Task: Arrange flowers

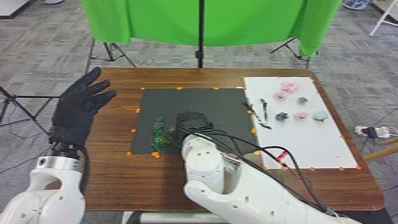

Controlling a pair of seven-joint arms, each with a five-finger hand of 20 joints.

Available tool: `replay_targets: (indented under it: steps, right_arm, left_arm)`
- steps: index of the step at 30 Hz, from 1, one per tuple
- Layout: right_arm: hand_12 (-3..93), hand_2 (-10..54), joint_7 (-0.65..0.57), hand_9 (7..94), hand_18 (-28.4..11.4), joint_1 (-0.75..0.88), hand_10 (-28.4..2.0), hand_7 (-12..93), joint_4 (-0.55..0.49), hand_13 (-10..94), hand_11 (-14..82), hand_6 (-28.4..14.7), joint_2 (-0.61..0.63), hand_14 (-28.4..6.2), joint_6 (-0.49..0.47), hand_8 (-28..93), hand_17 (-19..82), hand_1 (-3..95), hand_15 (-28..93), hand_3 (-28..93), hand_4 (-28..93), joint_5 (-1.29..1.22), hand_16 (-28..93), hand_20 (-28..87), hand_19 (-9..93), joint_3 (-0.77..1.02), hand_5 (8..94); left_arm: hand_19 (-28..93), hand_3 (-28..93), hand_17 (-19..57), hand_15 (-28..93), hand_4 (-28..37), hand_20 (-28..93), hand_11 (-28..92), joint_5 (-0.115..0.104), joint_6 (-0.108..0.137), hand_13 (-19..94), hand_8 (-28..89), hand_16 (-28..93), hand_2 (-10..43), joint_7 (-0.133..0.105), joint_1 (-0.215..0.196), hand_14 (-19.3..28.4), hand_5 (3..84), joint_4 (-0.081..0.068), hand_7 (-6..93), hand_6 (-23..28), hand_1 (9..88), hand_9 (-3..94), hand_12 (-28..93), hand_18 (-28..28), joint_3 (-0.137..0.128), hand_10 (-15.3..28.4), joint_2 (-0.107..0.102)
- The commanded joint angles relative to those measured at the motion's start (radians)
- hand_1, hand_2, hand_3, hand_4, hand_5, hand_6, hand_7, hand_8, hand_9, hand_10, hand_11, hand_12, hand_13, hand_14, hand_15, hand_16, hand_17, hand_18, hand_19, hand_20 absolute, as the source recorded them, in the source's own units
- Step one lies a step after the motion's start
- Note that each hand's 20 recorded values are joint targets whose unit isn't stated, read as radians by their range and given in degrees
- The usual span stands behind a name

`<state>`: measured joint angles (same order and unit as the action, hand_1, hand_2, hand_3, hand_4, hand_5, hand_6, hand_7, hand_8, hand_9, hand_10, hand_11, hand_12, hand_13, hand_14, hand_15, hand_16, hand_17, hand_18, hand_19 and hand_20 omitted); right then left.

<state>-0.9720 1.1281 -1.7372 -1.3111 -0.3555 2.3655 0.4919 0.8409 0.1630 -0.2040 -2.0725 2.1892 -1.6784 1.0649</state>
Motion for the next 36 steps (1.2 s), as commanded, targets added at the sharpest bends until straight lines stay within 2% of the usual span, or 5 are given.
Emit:
replay_targets:
  steps: [1,9,15,24,36]
  right_arm:
    - [20.1,2.8,-0.002,93.7,-23.0,0.013,-13.4,23,-0.006,90,45.7,1.0,-0.005,-10.1,0.014,-16,58,37.3,68,66,-28,0.042,19,51,93,0.006,93.7]
    - [20.0,1.0,-0.008,93.7,-23.1,-0.011,-12.6,23,-0.064,90,45.4,0.6,0.057,-9.9,0.111,-15,58,34.4,67,67,-27,0.088,19,51,93,0.045,93.7]
    - [21.3,-0.1,-0.051,90.9,-22.8,-0.039,-13.0,16,-0.129,87,42.7,-0.7,0.171,-10.1,0.226,-13,56,32.6,66,68,-26,0.031,18,48,93,0.111,92.2]
    - [16.0,-1.4,-0.158,79.5,-22.3,-0.018,-18.4,19,-0.144,77,26.8,-4.6,0.346,-13.8,0.295,-12,46,32.7,54,71,-23,-0.110,13,15,93,0.261,78.2]
    - [16.9,-5.4,-0.231,70.1,-22.5,-0.047,-20.9,17,-0.010,71,33.4,-9.5,0.352,-14.9,0.148,-12,45,33.3,65,72,-23,-0.250,12,16,93,0.301,59.8]
  left_arm:
    - [54,79,-9.8,52,-27.4,12,25,0.009,-0.012,23,-11,-7,5.3,0.016,-0.013,23.7,35.5,-0.005,14.0,6.0,25.4,32.1,11,25.8,0.003,17.4,0.017]
    - [54,79,-9.8,52,-27.3,12,25,0.002,0.012,23,-11,-7,5.3,-0.005,-0.079,23.8,35.6,0.016,13.9,6.1,25.5,32.0,11,25.8,-0.030,17.4,0.025]
    - [54,78,-9.8,52,-27.9,12,25,-0.020,0.031,23,-11,-7,5.9,-0.052,-0.121,23.9,35.5,0.016,13.8,6.1,23.7,31.9,11,25.8,-0.041,17.3,0.016]
    - [53,77,-10.0,52,-28.2,12,24,-0.048,0.065,23,-11,-7,6.9,-0.096,-0.158,24.0,35.6,0.016,13.7,5.7,19.8,31.9,11,25.8,-0.027,17.3,0.008]
    - [53,77,-10.0,51,-28.3,12,24,-0.053,0.067,23,-10,-7,7.1,-0.109,-0.153,24.1,35.5,0.018,13.3,5.9,19.1,32.1,11,26.0,-0.019,17.5,0.002]
